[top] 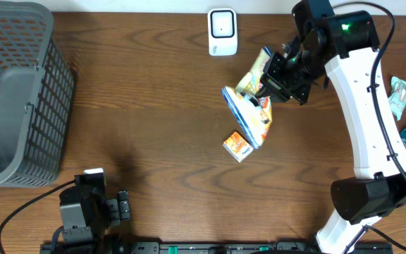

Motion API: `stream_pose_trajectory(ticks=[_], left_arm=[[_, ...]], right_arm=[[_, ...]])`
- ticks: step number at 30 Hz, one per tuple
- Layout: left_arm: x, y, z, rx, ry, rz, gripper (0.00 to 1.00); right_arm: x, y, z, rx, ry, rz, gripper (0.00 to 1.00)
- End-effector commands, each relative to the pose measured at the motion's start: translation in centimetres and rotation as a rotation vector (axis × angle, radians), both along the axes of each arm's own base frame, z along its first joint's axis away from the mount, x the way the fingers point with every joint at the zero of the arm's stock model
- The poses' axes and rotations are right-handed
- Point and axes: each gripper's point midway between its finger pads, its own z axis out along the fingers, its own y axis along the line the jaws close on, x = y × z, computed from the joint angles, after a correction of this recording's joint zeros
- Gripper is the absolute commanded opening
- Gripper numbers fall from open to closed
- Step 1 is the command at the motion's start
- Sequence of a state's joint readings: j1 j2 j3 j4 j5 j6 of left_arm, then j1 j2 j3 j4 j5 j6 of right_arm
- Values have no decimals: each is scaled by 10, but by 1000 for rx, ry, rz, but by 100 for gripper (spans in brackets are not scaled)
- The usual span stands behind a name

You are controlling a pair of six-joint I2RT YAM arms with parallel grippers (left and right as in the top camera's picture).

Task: Scan the item barcode
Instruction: 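Lift the snack bag and turn it in front of the white scanner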

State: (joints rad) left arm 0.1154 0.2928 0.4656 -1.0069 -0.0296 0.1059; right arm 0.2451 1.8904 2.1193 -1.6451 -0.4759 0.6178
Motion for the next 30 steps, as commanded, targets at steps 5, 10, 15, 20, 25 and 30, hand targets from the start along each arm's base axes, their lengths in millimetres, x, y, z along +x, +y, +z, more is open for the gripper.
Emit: stream_pose_trajectory(ticks=[5,10,15,20,25,30], left_arm=[[0,0,0,9,3,-7,98],[0,0,0,9,3,-7,98],[0,0,0,9,3,-7,98],[0,0,0,9,3,-7,98],[0,0,0,9,3,-7,98],[0,0,0,9,3,-7,98]], right_arm=[[11,20,25,86,-480,626,1],[3,72,58,390,-902,1024,1],[-36,107,87,733,-1303,1291,1],[-46,128,63,688,-1414,1482,1],[-40,164,40,566,-1547,1648,1],[-56,190,85,771,-2053,1679,1]])
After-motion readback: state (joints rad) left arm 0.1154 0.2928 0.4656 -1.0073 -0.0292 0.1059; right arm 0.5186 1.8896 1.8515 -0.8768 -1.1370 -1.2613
